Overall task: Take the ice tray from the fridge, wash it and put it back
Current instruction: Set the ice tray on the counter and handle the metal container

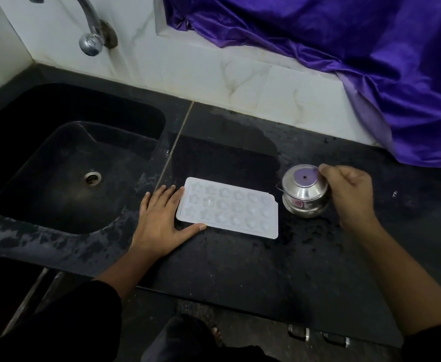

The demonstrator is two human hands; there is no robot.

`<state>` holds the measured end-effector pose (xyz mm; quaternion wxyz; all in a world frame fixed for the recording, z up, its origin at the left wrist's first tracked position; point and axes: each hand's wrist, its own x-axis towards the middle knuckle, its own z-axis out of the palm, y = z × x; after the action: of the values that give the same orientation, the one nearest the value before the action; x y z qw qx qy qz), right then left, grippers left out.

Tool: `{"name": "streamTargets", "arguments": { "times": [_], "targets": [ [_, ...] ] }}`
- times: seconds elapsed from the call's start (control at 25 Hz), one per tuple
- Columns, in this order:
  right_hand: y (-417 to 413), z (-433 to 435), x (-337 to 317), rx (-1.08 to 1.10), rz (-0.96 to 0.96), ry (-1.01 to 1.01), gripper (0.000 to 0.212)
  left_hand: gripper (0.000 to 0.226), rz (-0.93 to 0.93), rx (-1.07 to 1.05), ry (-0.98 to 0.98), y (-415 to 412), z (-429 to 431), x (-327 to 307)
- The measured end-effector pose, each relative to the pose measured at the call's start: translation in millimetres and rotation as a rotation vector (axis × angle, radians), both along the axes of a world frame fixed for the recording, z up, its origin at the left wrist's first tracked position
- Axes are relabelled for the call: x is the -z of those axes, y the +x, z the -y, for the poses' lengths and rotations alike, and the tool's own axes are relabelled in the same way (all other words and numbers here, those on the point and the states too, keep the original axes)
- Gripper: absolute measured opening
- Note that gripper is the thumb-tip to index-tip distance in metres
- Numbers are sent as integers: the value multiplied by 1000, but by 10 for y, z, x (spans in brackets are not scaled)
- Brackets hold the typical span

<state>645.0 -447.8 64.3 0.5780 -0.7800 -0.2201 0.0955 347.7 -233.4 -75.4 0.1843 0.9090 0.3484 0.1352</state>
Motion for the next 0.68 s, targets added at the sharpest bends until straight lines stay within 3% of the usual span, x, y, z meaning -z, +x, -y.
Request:
{"name": "streamTargets", "arguments": {
  "times": [0.08, 0.2, 0.32, 0.52, 0.68],
  "targets": [
    [-32, -43, -19, -62, 182, -167, 52, 111, 2, 1, 0, -2, -2, -2],
    [-115, -149, -6, -114, 492, -465, 50, 111, 1, 3, 2, -1, -2, 0],
    [-248, -274, 23, -170, 691, -642, 46, 112, -8, 0, -1, -5, -6, 6],
    [-332, -397, 44, -181, 811, -758, 43, 111, -6, 3, -6, -5, -10, 0],
    [-276, -314, 32, -136, 694, -674, 47, 112, -8, 3, -9, -3, -7, -3]
  ]
}}
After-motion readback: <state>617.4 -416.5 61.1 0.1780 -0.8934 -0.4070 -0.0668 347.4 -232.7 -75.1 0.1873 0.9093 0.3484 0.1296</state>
